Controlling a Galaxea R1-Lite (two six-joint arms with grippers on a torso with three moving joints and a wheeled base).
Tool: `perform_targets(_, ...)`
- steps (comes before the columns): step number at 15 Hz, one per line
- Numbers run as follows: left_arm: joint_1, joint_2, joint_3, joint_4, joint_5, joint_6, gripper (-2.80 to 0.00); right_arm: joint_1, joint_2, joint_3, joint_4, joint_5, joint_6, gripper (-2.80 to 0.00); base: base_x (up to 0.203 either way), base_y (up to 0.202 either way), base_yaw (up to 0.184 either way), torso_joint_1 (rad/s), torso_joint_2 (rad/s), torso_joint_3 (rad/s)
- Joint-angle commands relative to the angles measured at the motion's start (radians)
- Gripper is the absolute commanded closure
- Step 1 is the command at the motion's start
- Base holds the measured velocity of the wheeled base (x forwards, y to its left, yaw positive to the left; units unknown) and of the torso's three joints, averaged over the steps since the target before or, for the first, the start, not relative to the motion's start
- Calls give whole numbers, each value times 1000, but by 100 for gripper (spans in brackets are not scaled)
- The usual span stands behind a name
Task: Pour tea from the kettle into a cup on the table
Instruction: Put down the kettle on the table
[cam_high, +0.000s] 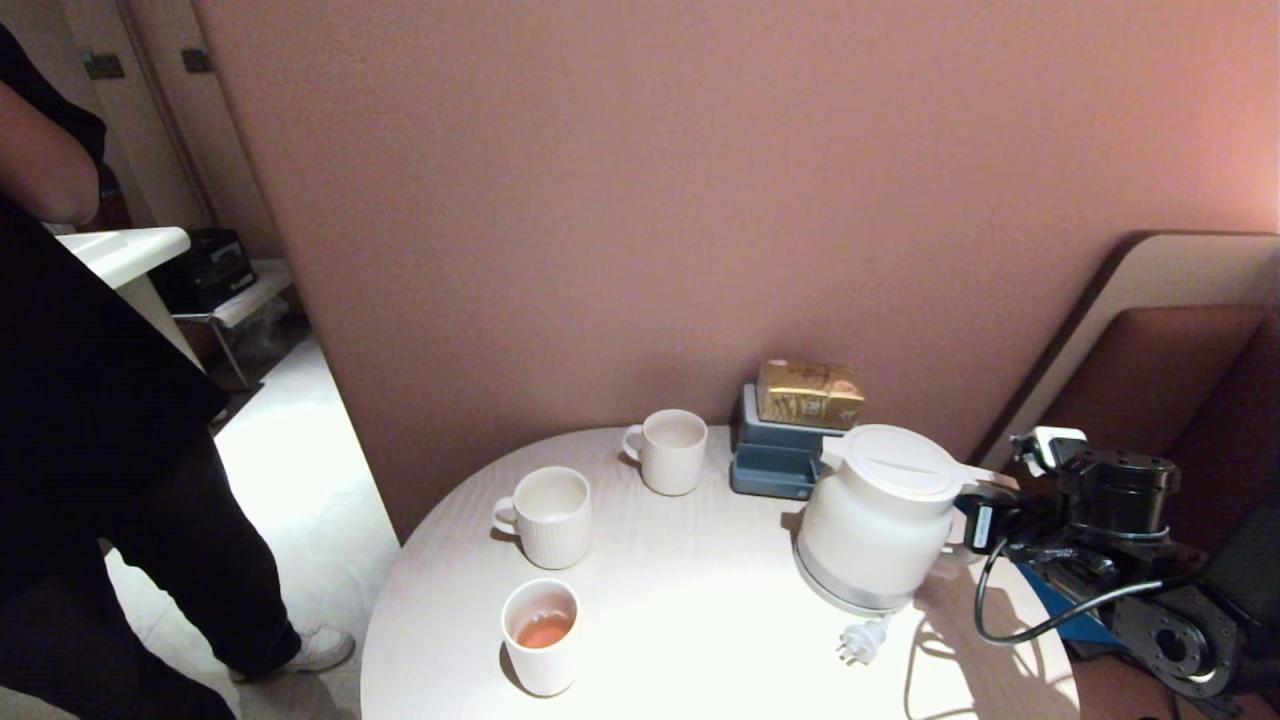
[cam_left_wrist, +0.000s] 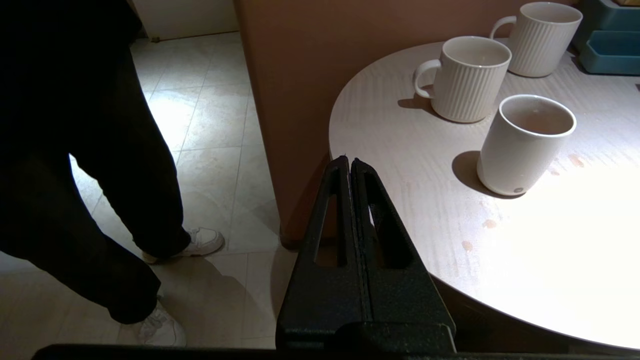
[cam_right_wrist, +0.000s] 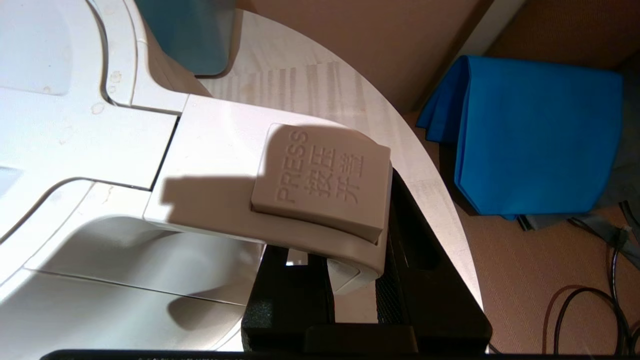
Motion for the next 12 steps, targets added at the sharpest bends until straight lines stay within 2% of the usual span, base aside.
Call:
perform_targets(1,0,2,0,0,0,0,0,0,10,1,-4,0,1,0,0,0,0,0,0,0)
perform_targets(10,0,2,-1,0,0,0,0,0,23,21,-11,-3,-1,0,0,0,0,0,0,0)
perform_targets(12,0,2,-1,0,0,0,0,0,22,24,-11,-3,-22,0,0,0,0,0,0,0)
